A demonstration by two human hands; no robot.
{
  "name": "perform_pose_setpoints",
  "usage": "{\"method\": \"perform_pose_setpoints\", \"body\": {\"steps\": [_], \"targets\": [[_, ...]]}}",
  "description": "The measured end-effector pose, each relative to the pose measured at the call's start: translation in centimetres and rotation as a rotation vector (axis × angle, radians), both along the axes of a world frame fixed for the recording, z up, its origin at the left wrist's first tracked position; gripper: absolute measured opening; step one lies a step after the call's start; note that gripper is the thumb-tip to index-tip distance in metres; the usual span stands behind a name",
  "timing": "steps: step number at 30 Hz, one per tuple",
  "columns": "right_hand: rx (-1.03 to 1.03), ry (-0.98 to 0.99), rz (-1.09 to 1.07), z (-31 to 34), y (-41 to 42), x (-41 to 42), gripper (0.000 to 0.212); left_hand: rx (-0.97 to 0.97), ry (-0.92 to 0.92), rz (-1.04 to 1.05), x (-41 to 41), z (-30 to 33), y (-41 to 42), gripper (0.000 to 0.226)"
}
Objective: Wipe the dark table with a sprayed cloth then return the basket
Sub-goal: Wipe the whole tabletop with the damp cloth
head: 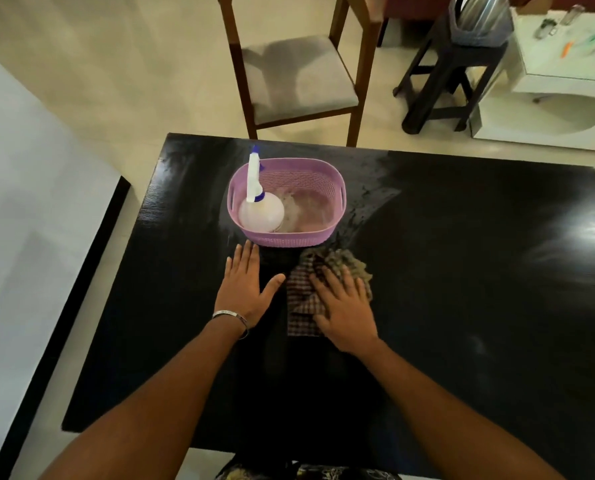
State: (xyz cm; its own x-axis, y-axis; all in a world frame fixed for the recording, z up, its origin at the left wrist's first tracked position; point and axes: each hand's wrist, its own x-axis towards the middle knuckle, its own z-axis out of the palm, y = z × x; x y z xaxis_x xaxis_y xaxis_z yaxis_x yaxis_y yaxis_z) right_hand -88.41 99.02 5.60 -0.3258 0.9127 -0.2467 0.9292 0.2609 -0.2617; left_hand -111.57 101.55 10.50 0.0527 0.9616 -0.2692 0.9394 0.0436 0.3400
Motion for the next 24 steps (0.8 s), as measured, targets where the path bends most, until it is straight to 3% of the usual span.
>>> {"method": "perform_pose_setpoints", "body": {"steps": [5, 10, 19, 24], "targets": [[0.001, -0.071, -0.328, 0.3, 2.2, 6.9, 0.075, -0.041, 0.016, 0.003, 0.1, 0.2, 0.6, 0.089], [-0.010, -0.038, -0.508, 0.8, 1.3, 1.4, 0.078, -0.059, 0.028, -0.019, -0.6, -0.2, 0.6, 0.093], [-0.128, 0.066, 0.061, 0.9, -3.2, -11.6, 0.071, -0.076, 0.026, -0.014, -1.7, -0.8, -0.3, 0.096], [-0.086, 0.061, 0.295, 0.3, -1.9, -8.7, 0.076, -0.063, 0.024, -0.008, -2.3, -0.8, -0.5, 0.097]]}}
